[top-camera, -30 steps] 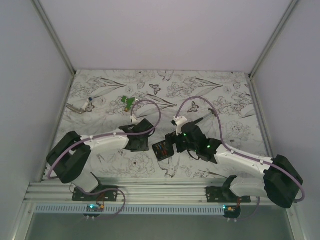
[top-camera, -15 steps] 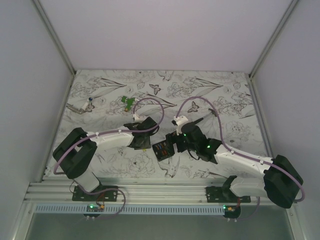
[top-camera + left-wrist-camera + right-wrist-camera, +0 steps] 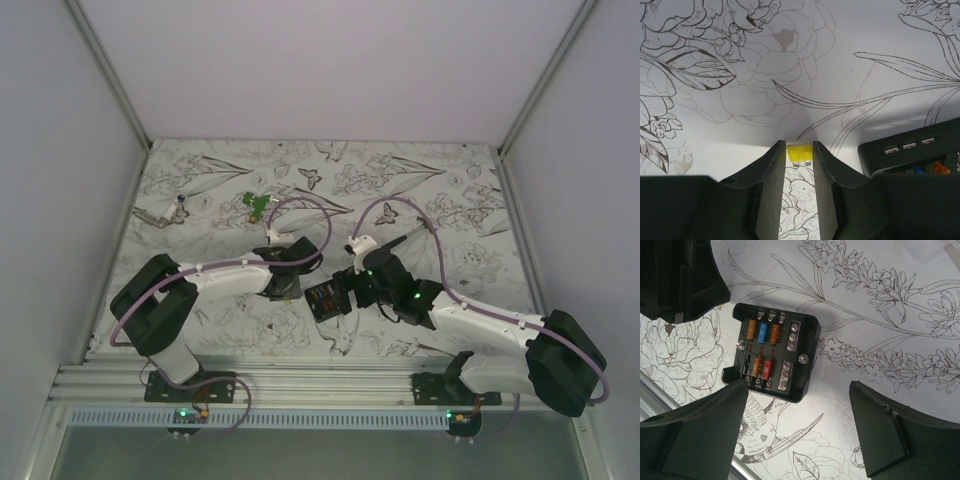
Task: Snap on the fuse box
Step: Pick up the fuse from the center of the board.
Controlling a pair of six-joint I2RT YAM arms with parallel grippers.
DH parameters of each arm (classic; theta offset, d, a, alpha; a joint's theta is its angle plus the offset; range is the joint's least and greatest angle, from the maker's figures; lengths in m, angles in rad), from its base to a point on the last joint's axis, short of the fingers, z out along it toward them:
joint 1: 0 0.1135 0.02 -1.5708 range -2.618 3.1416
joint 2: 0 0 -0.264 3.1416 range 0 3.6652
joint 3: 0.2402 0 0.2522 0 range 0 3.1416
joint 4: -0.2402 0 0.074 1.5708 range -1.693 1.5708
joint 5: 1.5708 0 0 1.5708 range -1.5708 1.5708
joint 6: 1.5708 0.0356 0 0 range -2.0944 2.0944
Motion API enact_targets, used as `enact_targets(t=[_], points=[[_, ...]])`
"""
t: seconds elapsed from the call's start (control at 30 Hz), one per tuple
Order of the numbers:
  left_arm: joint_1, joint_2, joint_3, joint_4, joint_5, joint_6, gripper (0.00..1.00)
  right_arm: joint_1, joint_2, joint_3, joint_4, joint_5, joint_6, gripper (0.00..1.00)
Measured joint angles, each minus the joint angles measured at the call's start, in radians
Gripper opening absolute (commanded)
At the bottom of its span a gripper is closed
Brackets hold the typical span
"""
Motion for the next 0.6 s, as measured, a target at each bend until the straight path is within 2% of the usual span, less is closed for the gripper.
enact_targets(t=[0.4,0.6], points=[[0.003,-0.020,-0.016,-0.032,0.003,-0.006,0.34,0.000,-0.005,-0.010,0.002,0.000,-0.008,0.89],[0.039,-0.020,-0.016,-0.029,0.060,0.019,0.31,0.000,-0.010,-0.010,0.003,0.000,-0.008,0.89]])
